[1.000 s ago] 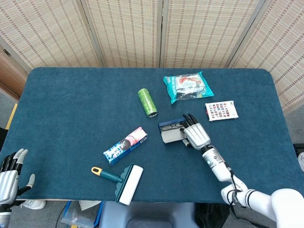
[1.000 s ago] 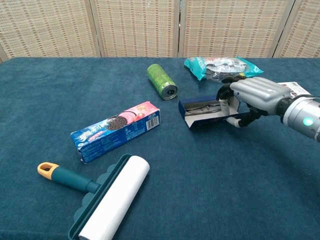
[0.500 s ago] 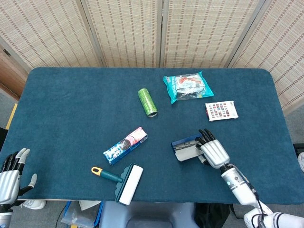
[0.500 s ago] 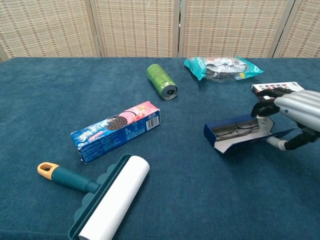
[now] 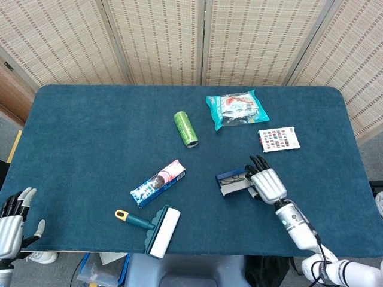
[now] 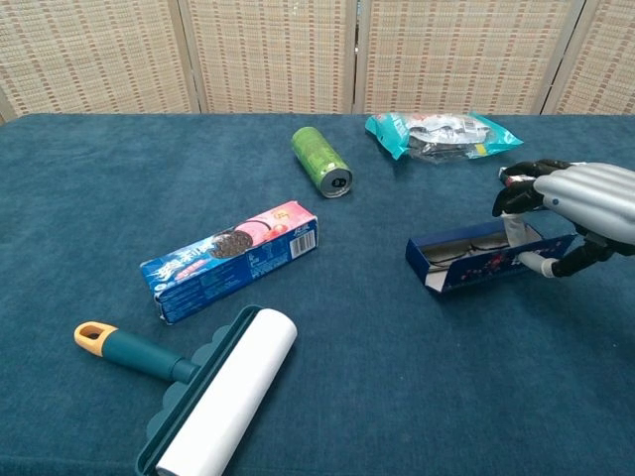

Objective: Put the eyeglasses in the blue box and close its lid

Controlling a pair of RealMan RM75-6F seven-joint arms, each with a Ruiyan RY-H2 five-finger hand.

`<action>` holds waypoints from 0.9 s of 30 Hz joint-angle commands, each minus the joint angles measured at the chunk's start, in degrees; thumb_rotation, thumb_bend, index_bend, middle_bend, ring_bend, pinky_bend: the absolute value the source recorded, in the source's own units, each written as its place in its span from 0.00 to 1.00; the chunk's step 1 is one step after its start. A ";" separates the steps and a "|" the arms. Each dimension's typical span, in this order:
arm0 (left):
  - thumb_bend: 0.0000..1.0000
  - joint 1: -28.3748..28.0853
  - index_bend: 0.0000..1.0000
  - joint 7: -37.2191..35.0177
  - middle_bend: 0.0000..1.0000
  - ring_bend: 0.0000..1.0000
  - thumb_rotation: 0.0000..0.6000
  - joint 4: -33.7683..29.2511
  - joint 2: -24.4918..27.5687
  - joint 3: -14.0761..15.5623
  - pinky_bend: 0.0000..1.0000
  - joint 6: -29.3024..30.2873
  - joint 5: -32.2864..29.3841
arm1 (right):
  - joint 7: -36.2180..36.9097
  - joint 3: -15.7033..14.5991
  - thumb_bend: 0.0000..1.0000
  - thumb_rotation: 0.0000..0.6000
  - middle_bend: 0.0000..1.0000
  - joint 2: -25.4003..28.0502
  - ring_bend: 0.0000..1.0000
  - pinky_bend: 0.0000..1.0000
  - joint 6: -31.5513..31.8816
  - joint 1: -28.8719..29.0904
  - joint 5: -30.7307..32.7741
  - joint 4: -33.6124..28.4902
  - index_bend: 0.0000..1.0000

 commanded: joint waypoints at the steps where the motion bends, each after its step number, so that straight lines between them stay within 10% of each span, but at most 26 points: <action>1: 0.40 0.05 0.00 -0.21 0.00 0.00 1.00 0.01 0.10 0.02 0.00 -0.04 -0.10 | 0.12 1.06 0.41 1.00 0.25 -0.75 0.00 0.00 -1.30 0.92 0.98 0.81 0.61; 18: 0.40 0.44 0.00 -0.94 0.00 0.00 1.00 0.33 0.41 0.18 0.00 -0.24 -0.58 | -0.27 7.16 0.41 1.00 0.20 -3.20 0.00 0.00 -8.40 6.51 7.34 4.98 0.50; 27: 0.40 0.78 0.00 -2.02 0.00 0.00 1.00 0.09 1.02 0.59 0.00 -0.90 -1.13 | -4.34 9.98 0.38 1.00 0.01 -6.49 0.00 0.00 -14.96 11.42 13.63 11.06 0.00</action>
